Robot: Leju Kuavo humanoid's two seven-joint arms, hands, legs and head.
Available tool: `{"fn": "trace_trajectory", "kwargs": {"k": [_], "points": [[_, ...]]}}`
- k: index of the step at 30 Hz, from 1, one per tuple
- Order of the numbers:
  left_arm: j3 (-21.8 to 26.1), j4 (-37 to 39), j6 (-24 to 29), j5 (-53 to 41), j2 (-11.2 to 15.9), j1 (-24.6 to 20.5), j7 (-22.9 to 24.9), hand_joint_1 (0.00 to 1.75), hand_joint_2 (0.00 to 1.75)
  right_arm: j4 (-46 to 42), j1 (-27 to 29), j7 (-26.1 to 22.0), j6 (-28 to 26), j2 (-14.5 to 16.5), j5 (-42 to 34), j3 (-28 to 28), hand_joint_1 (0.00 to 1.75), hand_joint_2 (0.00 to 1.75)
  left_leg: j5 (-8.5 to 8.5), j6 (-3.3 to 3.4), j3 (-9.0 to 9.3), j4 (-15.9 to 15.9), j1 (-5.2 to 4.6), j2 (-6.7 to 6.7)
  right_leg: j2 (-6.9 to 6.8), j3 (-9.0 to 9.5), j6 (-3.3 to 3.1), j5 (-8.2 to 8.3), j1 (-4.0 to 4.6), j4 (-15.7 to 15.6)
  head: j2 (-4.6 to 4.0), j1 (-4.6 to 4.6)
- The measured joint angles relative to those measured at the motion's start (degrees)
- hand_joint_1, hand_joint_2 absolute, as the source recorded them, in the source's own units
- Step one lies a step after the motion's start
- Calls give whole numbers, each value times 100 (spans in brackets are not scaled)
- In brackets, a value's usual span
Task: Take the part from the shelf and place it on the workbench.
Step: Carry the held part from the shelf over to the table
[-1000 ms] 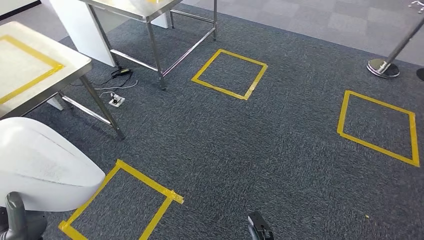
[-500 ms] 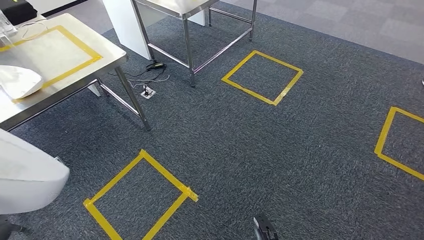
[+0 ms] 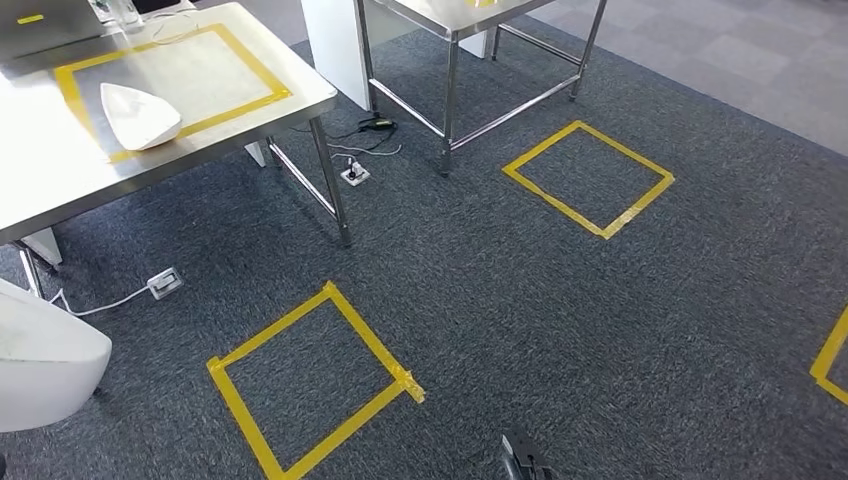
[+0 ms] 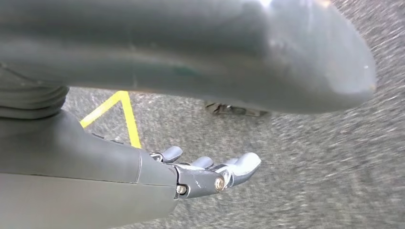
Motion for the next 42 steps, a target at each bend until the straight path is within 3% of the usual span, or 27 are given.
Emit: {"fn": "trace_trajectory", "kwargs": {"k": [2,3,4,5,6,8,10,12,14,16,18,19,20,23,25,27,29,31,33,34,35,36,38,40,42], "points": [[2,4,82,-83,-49,2,-15,175,175,1,29,11,-5,0,1,-5,0,0,9,26,-20,4,6,-132,193,-377,19,-326,-10,751,0,14],[2,9,115,-104,-72,17,-18,175,175,2,47,15,-9,0,1,-12,0,0,10,27,-30,12,7,-210,211,-529,26,-391,-16,1025,0,14],[4,14,136,-111,-91,34,-20,175,175,2,61,16,-12,0,1,-22,0,0,9,26,-37,24,9,-292,217,-589,31,-337,-22,1094,-1,14],[7,19,146,-110,-106,53,-22,175,175,2,68,14,-14,-1,0,-33,0,0,7,20,-41,39,14,-376,230,-543,31,-184,-30,944,-1,14],[12,20,150,-109,-121,71,-24,175,175,2,69,12,-15,-1,-1,-44,0,0,2,7,-44,57,20,-457,278,-398,30,35,-44,604,-1,14],[22,20,161,-106,-145,99,-28,175,175,2,68,9,-14,-2,0,-67,0,0,-16,-52,-68,104,26,-604,530,-78,33,323,-75,-127,-1,13],[29,13,175,-101,-158,120,-29,175,175,2,71,12,-8,-2,1,-84,0,0,-12,-140,-116,115,27,-730,656,42,20,359,-71,-415,-1,11],[40,5,181,-97,-162,161,-27,175,175,2,66,13,-4,-1,-1,-92,0,0,18,-228,-160,82,39,-819,520,57,-45,383,-56,-448,-1,9],[63,0,187,-94,-163,203,-28,175,175,2,60,9,-2,0,-1,-97,0,0,-71,-277,-241,216,39,-594,386,95,-133,419,-66,-504,0,-4],[84,-3,197,-82,-165,215,-30,175,175,2,77,13,-2,-1,3,-101,0,0,-392,-303,-494,766,31,-224,241,116,-189,427,-60,-532,0,-21],[104,-3,209,-60,-177,245,-15,175,175,2,104,27,-4,-3,16,-102,0,0,-694,-329,-821,1462,35,-94,75,117,-214,411,-39,-528,-1,-25],[119,-3,219,-50,-187,269,-1,175,175,2,112,36,-5,-4,26,-103,0,0,-712,-331,-886,1616,35,-77,-7,120,-220,401,-31,-524,0,-25],[135,-4,229,-43,-198,293,13,175,175,2,113,43,-7,-4,34,-103,0,0,-622,-323,-838,1550,34,-57,-87,127,-221,388,-23,-520,-1,-25],[169,-38,239,-36,-228,343,20,175,175,2,111,50,-38,-4,11,-112,0,0,-154,-234,-243,487,-6,160,-264,174,-181,334,4,-510,-1,-23],[185,-88,224,-39,-263,391,3,175,175,2,105,67,-118,-8,-92,-146,0,0,-76,-153,-31,113,-49,243,-332,192,-121,305,22,-513,-1,-20],[208,-113,203,-42,-296,433,-2,175,175,2,92,127,-213,-11,-218,-216,0,0,-70,-92,-27,88,-56,165,-394,220,-58,299,28,-532,-1,-17],[223,-113,189,-43,-327,430,-3,175,175,2,89,190,-273,-20,-298,-297,0,0,-44,-29,-9,38,-21,104,-222,195,14,217,14,-418,-1,-7],[228,-108,181,-43,-356,407,-10,175,175,2,99,213,-296,-31,-337,-371,0,0,-31,29,4,8,8,62,86,-67,69,-69,-9,122,-1,8],[229,-93,171,-43,-377,397,-13,175,175,2,122,216,-298,-39,-348,-420,0,0,-43,61,-3,15,9,14,203,-477,93,-356,-17,871,0,13],[231,-84,163,-42,-386,397,-16,175,175,2,133,222,-298,-43,-346,-435,0,0,-54,66,-2,21,8,-17,211,-609,101,-365,-20,1072,-1,14],[234,-76,154,-40,-391,397,-21,175,175,2,140,232,-297,-47,-341,-447,0,0,-67,62,3,30,10,-50,213,-635,105,-258,-27,1050,-1,14],[240,-71,147,-35,-393,397,-26,175,175,2,142,241,-297,-51,-334,-458,0,0,-83,48,14,43,15,-82,213,-550,106,-61,-36,808,-1,14],[261,-69,134,-13,-396,401,-42,175,175,2,136,243,-287,-56,-323,-481,0,0,-134,-10,28,90,15,-134,224,-213,99,317,-48,31,-1,14],[283,-79,115,10,-396,418,-55,175,175,2,129,226,-258,-57,-320,-500,0,0,-201,-83,10,126,0,-166,234,-21,56,408,-43,-400,-1,11],[295,-94,81,30,-399,443,-57,175,175,2,125,225,-233,-56,-309,-511,0,0,-251,-148,15,107,0,-176,230,8,-25,358,-29,-439,0,9]]}}
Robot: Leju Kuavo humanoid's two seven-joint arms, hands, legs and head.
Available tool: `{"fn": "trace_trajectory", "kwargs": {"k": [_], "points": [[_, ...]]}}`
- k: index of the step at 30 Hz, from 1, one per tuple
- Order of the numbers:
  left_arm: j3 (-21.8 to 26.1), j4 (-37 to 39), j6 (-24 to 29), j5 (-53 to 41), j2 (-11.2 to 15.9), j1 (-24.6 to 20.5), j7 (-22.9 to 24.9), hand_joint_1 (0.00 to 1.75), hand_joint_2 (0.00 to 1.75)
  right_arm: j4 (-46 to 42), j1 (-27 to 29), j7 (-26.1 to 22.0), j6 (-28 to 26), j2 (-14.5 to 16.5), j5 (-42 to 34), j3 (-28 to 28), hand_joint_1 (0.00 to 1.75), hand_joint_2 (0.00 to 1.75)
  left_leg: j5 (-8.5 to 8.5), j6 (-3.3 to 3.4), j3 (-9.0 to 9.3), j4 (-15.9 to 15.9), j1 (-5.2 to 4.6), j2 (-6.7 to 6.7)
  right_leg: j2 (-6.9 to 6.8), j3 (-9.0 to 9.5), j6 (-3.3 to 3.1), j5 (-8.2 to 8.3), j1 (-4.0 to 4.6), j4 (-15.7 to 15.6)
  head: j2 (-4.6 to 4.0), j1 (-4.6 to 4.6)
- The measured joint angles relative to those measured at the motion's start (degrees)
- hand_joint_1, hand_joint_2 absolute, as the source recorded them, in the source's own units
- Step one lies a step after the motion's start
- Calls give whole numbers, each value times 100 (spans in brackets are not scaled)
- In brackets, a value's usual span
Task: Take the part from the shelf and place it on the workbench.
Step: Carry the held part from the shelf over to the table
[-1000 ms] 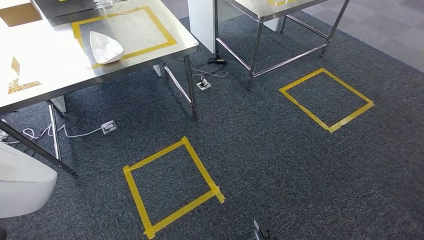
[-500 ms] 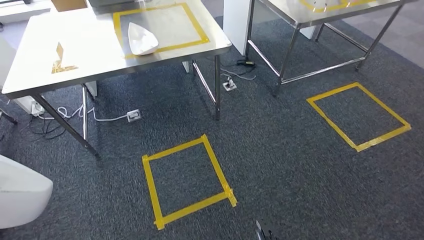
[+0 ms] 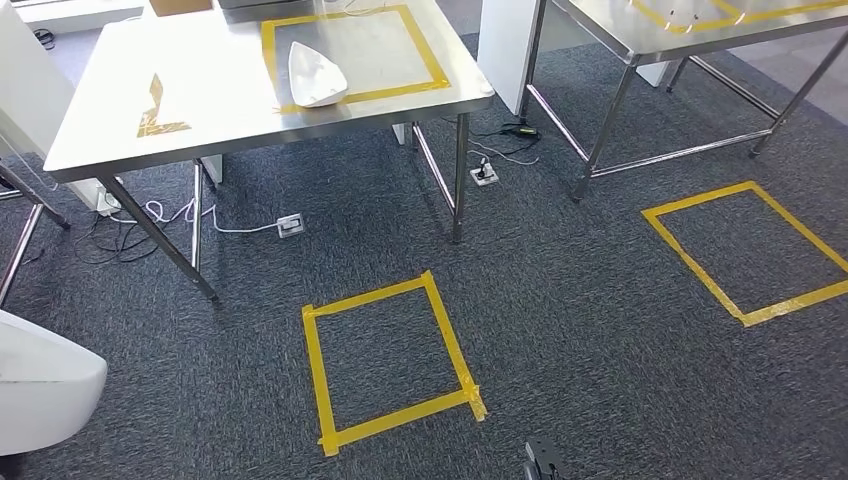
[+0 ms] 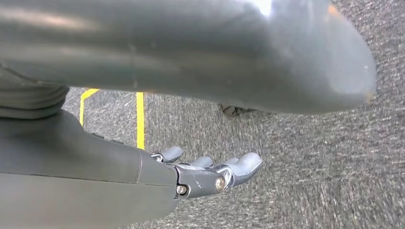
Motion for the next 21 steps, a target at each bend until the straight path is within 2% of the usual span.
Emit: {"fn": "trace_trajectory", "kwargs": {"k": [2,3,4,6,7,8,9,10,11,12,13,14,16,17,19,20,21], "points": [[7,-15,-29,17,1,24,4,175,175,0,3,7,3,0,13,-4,0,0,-45,-59,4,77,13,32,-2,69,-88,-15,-7,-30,0,-7],[10,-19,-38,22,3,31,5,175,175,0,6,4,3,0,16,-6,0,0,-116,-82,-67,243,15,57,-5,116,-130,-25,-18,-48,0,-13],[13,-22,-44,26,5,41,6,175,175,0,10,2,2,-1,17,-8,0,0,-227,-98,-224,543,16,80,-9,158,-159,-51,-19,-56,0,-20],[15,-20,-52,31,5,74,7,175,175,0,22,0,1,-1,20,-9,0,0,-474,-115,-694,1300,16,98,-16,250,-187,-138,-11,-59,0,-24],[15,-19,-52,32,5,97,8,175,175,0,31,6,-1,-1,25,-9,0,0,-498,-114,-897,1571,15,99,-16,311,-185,-191,-6,-59,0,-24],[15,-19,-53,32,5,114,10,175,175,0,42,14,-3,-1,33,-9,0,0,-395,-104,-1001,1632,15,100,-16,382,-181,-247,-3,-59,0,-24],[15,-20,-54,32,5,125,11,175,175,0,51,21,-4,-1,39,-10,0,0,-174,-84,-993,1469,12,101,-16,468,-173,-311,-2,-61,0,-24],[15,-20,-56,33,5,131,13,175,175,0,57,24,-5,-1,44,-10,0,0,123,-51,-885,1103,6,107,-18,567,-160,-380,-2,-67,0,-24],[15,-19,-58,33,4,134,13,175,175,4,64,24,-4,1,45,-11,0,0,350,-12,-753,738,-9,124,-22,647,-143,-449,-3,-81,-1,-24],[15,-21,-61,34,3,137,14,175,175,8,62,22,-4,2,46,-11,0,0,483,29,-618,406,-35,141,-21,707,-114,-507,0,-99,-1,-31],[15,-24,-64,34,2,142,14,175,175,11,58,21,-4,3,46,-12,0,0,516,67,-527,199,-62,154,-27,749,-80,-550,0,-138,-1,-29],[15,-29,-66,34,1,147,13,175,175,15,56,21,-4,4,49,-13,0,0,456,102,-480,127,-83,156,-33,788,-42,-557,1,-165,-1,-29],[15,-40,-70,34,-8,156,9,175,175,15,52,22,-4,3,55,-13,0,0,380,169,-360,15,-79,125,-40,823,29,-467,4,-103,-1,-7],[16,-43,-71,34,-17,157,4,175,175,15,49,19,-3,1,58,-13,0,0,344,205,-271,-43,-63,110,-35,756,55,-370,5,91,-1,3],[17,-41,-75,33,-37,156,-2,175,175,15,36,-1,-1,-2,61,-13,0,0,253,261,-78,-132,-41,96,-16,342,101,-276,2,734,0,30],[17,-39,-76,33,-47,154,-4,175,175,15,33,-9,0,-3,61,-13,0,0,189,282,7,-149,-41,95,-9,76,122,-353,2,1068,-1,38],[17,-37,-77,32,-57,155,-3,175,175,15,38,-14,1,-4,61,-12,0,0,116,292,89,-158,-42,86,-5,-183,140,-529,3,1316,-1,44]]}}
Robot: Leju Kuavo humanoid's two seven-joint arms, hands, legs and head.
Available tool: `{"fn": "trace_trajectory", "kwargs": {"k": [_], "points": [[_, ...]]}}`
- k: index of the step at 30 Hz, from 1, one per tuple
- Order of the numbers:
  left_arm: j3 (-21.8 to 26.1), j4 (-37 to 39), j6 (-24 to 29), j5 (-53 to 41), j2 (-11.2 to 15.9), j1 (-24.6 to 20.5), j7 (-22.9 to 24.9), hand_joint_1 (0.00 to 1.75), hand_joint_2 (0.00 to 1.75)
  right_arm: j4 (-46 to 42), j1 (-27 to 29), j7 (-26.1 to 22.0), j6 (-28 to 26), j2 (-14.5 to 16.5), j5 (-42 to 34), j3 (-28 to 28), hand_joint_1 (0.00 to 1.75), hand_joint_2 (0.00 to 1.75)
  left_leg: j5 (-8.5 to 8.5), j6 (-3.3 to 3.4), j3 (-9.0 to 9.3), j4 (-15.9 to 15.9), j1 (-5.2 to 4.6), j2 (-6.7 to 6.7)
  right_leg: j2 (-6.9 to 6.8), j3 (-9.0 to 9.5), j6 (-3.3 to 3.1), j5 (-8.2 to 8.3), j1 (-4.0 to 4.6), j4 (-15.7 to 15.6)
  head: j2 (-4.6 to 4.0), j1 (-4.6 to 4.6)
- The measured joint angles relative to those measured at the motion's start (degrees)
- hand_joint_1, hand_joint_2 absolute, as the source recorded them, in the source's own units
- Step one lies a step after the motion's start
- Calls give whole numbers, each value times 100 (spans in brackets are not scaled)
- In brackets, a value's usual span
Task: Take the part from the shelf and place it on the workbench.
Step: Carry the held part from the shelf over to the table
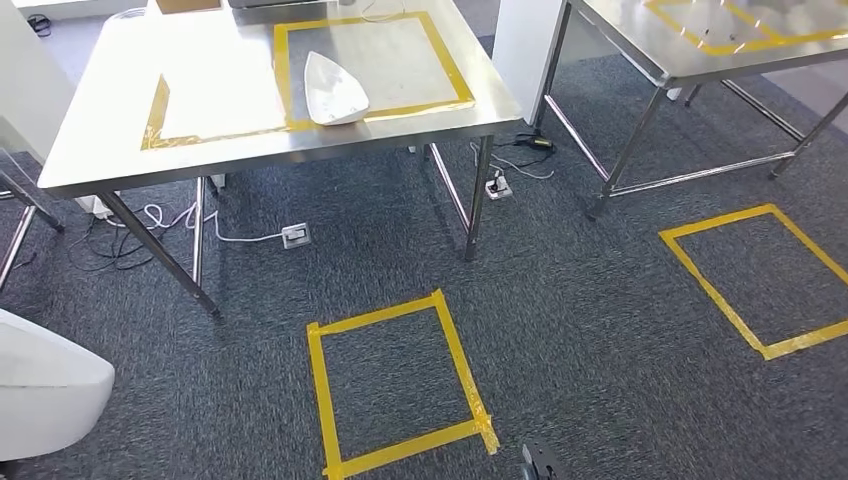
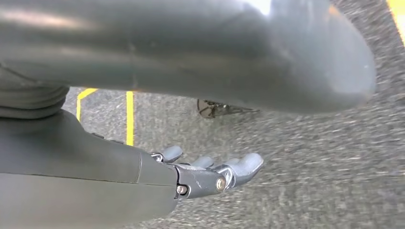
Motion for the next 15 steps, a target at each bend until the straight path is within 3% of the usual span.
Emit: {"fn": "trace_trajectory", "kwargs": {"k": [2,3,4,6,7,8,10,11,13,14,15], "points": [[0,2,-1,0,-21,5,0,175,175,0,23,2,-1,-7,1,-1,0,0,-160,-2,195,-3,-1,-33,3,-356,14,-333,2,122,0,3],[0,2,-4,-1,-29,6,0,175,175,0,33,2,-1,-12,1,-1,0,0,-247,-8,311,-3,-1,-49,4,-435,5,-333,3,-25,0,5],[0,3,-8,-2,-34,6,0,175,175,0,40,2,-2,-17,1,-1,0,0,-336,-17,425,-3,-2,-60,4,-456,-14,-165,6,-293,0,7],[0,7,-22,-4,-40,4,0,175,175,3,53,1,-4,-25,-2,-1,0,0,-526,-49,610,9,-9,-74,8,-433,-69,556,28,-945,0,6],[0,10,-28,-6,-43,2,0,175,175,5,59,2,-5,-28,-2,-1,0,0,-625,-78,679,10,-16,-83,11,-409,-96,836,47,-1151,0,-1],[0,13,-32,-8,-45,1,0,175,175,8,64,2,-6,-29,-3,-1,0,0,-692,-116,771,17,-20,-93,16,-381,-123,1000,63,-1268,0,-8],[0,8,-39,-16,-47,-12,-4,175,175,8,45,3,-5,-29,-2,-1,0,0,-709,-206,884,83,-25,-102,21,-265,-188,954,69,-1305,-1,-17],[-1,4,-42,-22,-48,-24,-6,175,175,8,30,2,-3,-28,-1,-1,0,0,-630,-239,848,244,-22,-90,25,-186,-227,924,56,-1333,-1,-21],[-2,2,-47,-31,-49,-51,-7,175,175,8,7,2,-1,-31,2,-2,0,0,-468,-291,442,899,-15,-49,31,-1,-289,842,26,-1386,-1,-49],[-2,6,-48,-32,-49,-54,-7,175,175,8,8,1,0,-34,2,-2,0,0,-492,-316,145,1281,-3,-25,29,96,-307,779,19,-1414,-1,-62],[-2,9,-49,-33,-48,-53,-6,175,175,9,11,2,1,-37,2,-3,0,0,-653,-344,-144,1580,8,-12,30,201,-315,703,12,-1438,0,-72]]}}
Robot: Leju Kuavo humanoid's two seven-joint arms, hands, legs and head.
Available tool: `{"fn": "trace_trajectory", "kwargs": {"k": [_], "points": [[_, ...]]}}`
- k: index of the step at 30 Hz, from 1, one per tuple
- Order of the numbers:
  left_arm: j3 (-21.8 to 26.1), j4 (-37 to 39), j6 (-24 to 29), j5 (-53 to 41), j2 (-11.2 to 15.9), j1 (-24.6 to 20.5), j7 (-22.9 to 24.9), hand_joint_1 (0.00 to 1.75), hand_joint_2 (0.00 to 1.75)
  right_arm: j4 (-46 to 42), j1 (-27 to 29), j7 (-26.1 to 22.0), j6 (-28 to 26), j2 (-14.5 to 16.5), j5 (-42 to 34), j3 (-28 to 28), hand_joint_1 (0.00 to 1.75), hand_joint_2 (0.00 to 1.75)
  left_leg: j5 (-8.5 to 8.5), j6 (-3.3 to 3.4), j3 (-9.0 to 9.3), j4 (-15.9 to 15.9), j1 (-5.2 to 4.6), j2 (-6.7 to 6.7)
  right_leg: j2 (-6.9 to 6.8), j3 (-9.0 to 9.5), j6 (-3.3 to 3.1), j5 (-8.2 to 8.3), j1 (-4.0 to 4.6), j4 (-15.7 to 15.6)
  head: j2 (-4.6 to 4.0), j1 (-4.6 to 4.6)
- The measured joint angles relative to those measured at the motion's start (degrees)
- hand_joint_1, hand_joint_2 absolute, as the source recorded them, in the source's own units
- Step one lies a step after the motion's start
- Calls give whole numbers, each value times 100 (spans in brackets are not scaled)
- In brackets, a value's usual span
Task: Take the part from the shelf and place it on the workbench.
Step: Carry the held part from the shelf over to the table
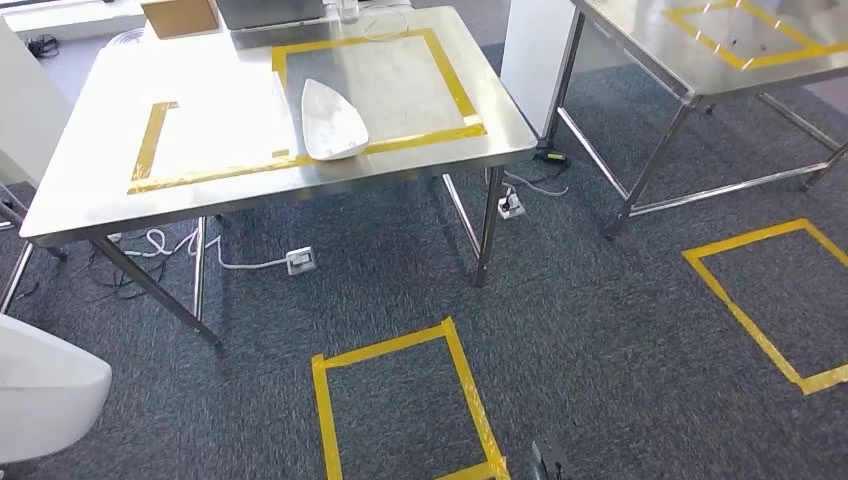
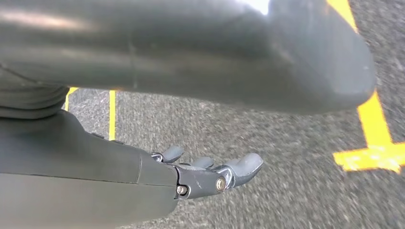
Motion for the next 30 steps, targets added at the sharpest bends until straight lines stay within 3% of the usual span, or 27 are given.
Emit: {"fn": "trace_trajectory", "kwargs": {"k": [1,3,4,5,7,8,9,10,12,14,16,18,19,20,22,23,24,27,28,30], "points": [[0,4,0,0,1,4,2,175,175,0,5,0,3,-2,0,-1,0,0,-264,-23,-242,158,12,8,3,110,-1,-82,-7,-17,0,3],[1,7,-1,-2,4,7,4,175,175,0,18,1,15,-2,1,-1,0,0,-717,-32,-532,67,28,25,15,351,9,-266,-27,-32,1,0],[2,7,-1,-3,6,6,5,175,175,0,23,1,22,-1,6,-1,0,0,-684,-25,-594,-157,33,34,22,479,25,-367,-42,-33,0,0],[2,9,-2,-4,8,7,5,175,175,0,26,1,30,-1,13,-1,0,0,-388,-18,-622,-459,39,51,27,590,51,-470,-56,-35,0,-3],[1,23,-2,-8,13,6,11,175,175,1,23,2,40,-3,30,-1,0,0,486,-4,-642,-1010,44,117,36,796,120,-692,-54,-18,0,-17],[1,27,-2,-9,15,6,18,175,175,1,20,2,43,-5,33,-1,0,0,787,13,-622,-1141,43,142,33,886,161,-792,-44,-28,0,-24],[1,28,-2,-11,16,0,23,175,175,1,14,2,45,-7,35,-2,0,0,895,49,-595,-1182,46,149,30,977,205,-833,-26,-6,0,-25],[0,25,-4,-15,17,-14,31,175,175,1,5,1,50,-8,35,-2,0,0,868,98,-521,-1167,52,131,25,1013,243,-823,-17,56,0,-17],[3,9,-11,-20,20,-40,34,175,175,0,-31,1,58,-9,34,-2,0,0,826,198,-366,-1186,73,91,17,855,300,-651,-17,506,0,11],[6,-3,-26,-25,21,-52,46,175,175,0,-64,0,62,-8,21,-1,0,0,721,263,-220,-1199,73,80,15,380,322,-659,-19,1174,1,35],[5,-6,-41,-29,20,-56,60,175,175,0,-59,3,61,-6,5,-1,0,0,579,294,-82,-1205,58,60,14,-125,327,-1062,-2,1620,1,42],[3,-5,-53,-36,20,-62,70,175,175,0,-35,6,59,-5,-3,-1,0,0,418,309,104,-1207,38,32,15,-446,300,-1416,19,1608,1,45],[2,-2,-58,-39,20,-70,74,175,175,0,-24,7,56,-5,-5,-2,0,0,336,311,206,-1210,27,23,15,-516,269,-1380,35,1421,1,48],[1,3,-62,-43,20,-81,76,175,175,0,-16,6,51,-5,-8,-3,0,0,254,310,298,-1217,18,20,14,-540,222,-1152,60,1139,1,50],[-3,28,-71,-50,21,-117,80,175,175,1,5,8,34,-7,-13,-10,0,0,93,284,463,-1234,-1,3,25,-515,126,-414,121,595,1,47],[-5,40,-74,-53,21,-134,85,175,175,1,12,11,26,-6,-15,-15,0,0,18,257,536,-1264,-6,-9,32,-476,95,-170,149,430,1,49],[-7,50,-78,-56,22,-147,89,175,175,1,17,13,18,-5,-15,-20,0,0,-5,220,625,-1251,-11,-23,48,-420,75,-47,159,333,1,49],[-10,56,-87,-66,31,-185,91,175,175,0,-2,4,11,8,-16,-28,0,0,76,118,761,-1073,-17,-21,73,-115,1,-75,123,154,0,62],[-12,61,-91,-68,37,-206,91,175,175,0,-14,2,12,13,-16,-33,0,0,85,95,667,-880,-19,-12,72,-5,-35,-87,108,113,0,52],[-15,78,-95,-72,51,-221,91,175,175,0,-24,3,15,17,-16,-41,0,0,-39,55,248,-290,-9,3,71,158,-81,-134,83,45,0,21]]}}
